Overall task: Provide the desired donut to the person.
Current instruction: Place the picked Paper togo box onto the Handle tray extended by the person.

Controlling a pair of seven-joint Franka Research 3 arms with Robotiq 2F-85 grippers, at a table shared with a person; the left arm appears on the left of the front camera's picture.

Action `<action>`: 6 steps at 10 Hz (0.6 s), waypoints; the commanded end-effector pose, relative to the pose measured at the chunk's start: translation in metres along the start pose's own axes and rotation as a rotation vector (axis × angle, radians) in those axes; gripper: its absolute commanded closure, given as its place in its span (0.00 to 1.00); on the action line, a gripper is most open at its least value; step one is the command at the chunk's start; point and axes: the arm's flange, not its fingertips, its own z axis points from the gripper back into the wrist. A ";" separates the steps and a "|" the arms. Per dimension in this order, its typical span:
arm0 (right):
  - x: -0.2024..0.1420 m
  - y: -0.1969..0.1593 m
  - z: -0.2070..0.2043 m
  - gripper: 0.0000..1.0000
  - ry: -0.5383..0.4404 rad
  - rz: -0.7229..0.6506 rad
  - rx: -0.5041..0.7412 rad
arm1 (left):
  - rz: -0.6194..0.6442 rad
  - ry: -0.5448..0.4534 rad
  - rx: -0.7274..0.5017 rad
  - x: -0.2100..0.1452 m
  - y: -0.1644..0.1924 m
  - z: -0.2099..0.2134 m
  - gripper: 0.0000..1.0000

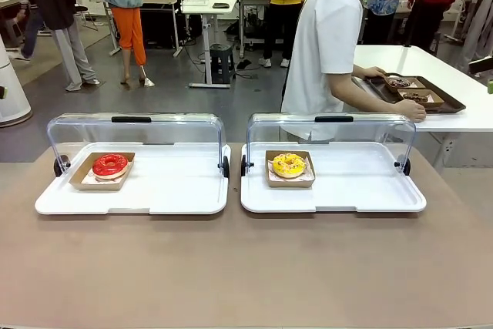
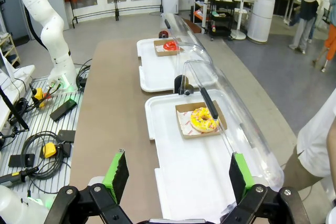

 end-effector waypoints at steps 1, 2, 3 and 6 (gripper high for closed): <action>0.001 -0.001 -0.002 0.00 -0.024 0.006 -0.006 | -0.003 0.000 0.003 0.001 0.000 0.001 0.00; 0.001 -0.001 -0.002 0.00 -0.024 0.006 -0.006 | -0.003 0.000 0.003 0.001 0.000 0.001 0.00; 0.001 -0.001 -0.002 0.00 -0.024 0.006 -0.006 | -0.003 0.000 0.003 0.001 0.000 0.001 0.00; 0.001 -0.001 -0.002 0.00 -0.024 0.006 -0.006 | -0.003 0.000 0.003 0.001 0.000 0.001 0.00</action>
